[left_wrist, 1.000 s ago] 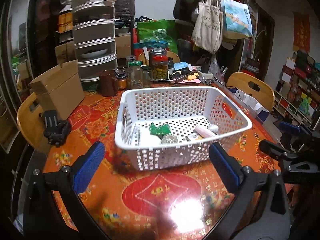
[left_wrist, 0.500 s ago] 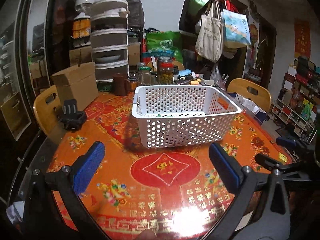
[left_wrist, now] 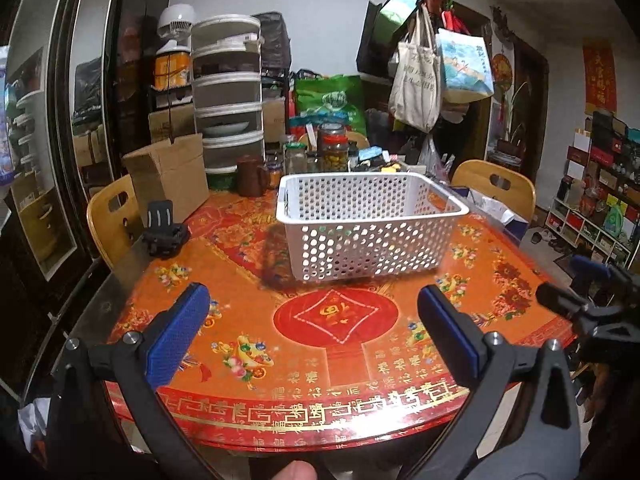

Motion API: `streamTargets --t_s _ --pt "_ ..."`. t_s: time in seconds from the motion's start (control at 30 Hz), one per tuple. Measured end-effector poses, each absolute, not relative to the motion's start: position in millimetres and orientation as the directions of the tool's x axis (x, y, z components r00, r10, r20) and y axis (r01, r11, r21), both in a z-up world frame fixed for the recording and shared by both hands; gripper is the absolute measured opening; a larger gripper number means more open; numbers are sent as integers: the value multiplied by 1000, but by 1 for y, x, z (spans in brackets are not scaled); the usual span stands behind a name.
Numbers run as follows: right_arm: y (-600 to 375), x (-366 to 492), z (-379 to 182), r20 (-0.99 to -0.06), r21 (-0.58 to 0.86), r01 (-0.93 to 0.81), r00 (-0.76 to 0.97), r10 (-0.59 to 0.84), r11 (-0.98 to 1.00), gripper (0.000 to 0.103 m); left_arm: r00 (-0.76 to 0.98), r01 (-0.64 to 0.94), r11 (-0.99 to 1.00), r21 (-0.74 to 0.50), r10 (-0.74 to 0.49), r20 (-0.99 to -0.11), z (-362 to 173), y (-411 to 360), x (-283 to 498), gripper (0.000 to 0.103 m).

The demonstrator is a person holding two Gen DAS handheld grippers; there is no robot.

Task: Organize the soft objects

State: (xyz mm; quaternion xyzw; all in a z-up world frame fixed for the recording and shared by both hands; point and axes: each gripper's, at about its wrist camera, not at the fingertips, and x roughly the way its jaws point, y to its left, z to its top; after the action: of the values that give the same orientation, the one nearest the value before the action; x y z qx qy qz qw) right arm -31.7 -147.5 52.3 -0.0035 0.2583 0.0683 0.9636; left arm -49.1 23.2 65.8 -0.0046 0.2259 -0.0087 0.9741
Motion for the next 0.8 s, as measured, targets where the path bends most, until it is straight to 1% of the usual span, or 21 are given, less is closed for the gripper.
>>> streamTargets --t_s 0.07,0.17,0.23,0.33,0.43,0.8 --pt "-146 -40 65 -473 19 -141 871 133 990 103 900 22 1000 0 -19 -436 72 17 -54 103" --pt "-144 -50 82 -448 23 -153 882 147 988 103 896 33 999 6 -27 -442 79 11 -54 103" --pt "-144 -50 89 -467 14 -162 872 150 987 103 890 45 999 1 -39 -455 82 8 -52 103" --pt "-146 -47 94 -491 -21 -135 865 107 991 103 883 59 998 0 -52 -466 87 3 -48 103" --pt "-148 -44 96 -488 -42 -112 870 77 993 103 884 52 999 6 -43 -466 90 1 -46 103" --pt "-149 -33 88 -505 -15 -118 858 95 993 103 877 43 999 -18 -46 -478 87 12 -41 103"
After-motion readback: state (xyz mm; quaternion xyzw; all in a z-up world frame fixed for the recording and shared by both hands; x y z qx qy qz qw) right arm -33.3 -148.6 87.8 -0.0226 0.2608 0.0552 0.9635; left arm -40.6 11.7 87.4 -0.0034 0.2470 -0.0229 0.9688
